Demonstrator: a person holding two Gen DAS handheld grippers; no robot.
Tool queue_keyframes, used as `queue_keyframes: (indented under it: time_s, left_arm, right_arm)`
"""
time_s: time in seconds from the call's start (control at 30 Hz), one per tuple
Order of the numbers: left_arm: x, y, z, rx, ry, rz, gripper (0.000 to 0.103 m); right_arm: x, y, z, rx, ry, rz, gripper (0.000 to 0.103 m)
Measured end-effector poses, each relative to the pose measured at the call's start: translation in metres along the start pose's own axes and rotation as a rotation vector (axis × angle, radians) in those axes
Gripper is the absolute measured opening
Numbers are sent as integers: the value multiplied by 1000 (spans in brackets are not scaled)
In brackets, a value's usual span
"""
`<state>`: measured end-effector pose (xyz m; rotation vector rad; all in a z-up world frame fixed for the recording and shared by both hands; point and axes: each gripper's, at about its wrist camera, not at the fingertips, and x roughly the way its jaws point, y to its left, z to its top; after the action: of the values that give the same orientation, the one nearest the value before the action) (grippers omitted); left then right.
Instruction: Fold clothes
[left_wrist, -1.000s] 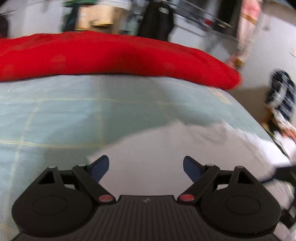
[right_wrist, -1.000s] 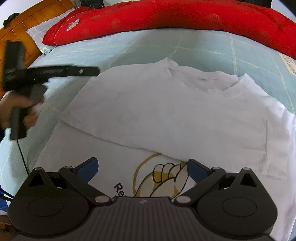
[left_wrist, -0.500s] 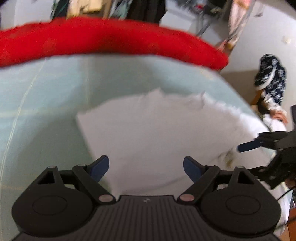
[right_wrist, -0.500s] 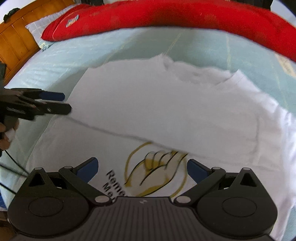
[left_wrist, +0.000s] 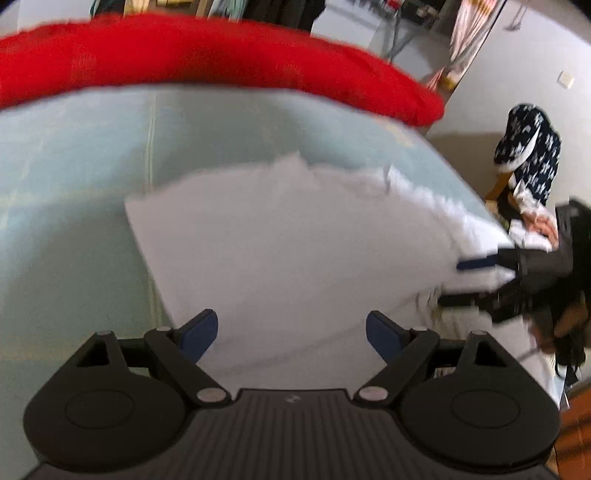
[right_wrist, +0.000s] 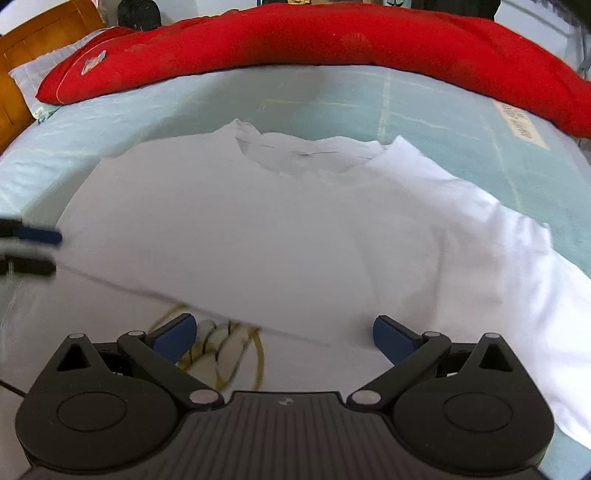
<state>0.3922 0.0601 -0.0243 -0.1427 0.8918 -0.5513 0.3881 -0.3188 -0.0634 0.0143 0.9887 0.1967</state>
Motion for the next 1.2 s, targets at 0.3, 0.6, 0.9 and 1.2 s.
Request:
queue_keyframes:
  time_s: [0.3,0.6,0.9,1.2]
  left_arm:
    - [38,-2,16,24,26,29,87]
    - [6,-3,-7,32,45,-10,86]
    - [-14,-11,-14,-6,33,37,86]
    - [-1,-44,-47,3,137,153,86]
  right_arm:
    - [9,18,13,7,-48,70,103]
    - [-18,14,-25,60,0,-13,103]
    - [-10,22,-49,16,-32,-58,103]
    - [-18,10,-42,-84,1,4,103]
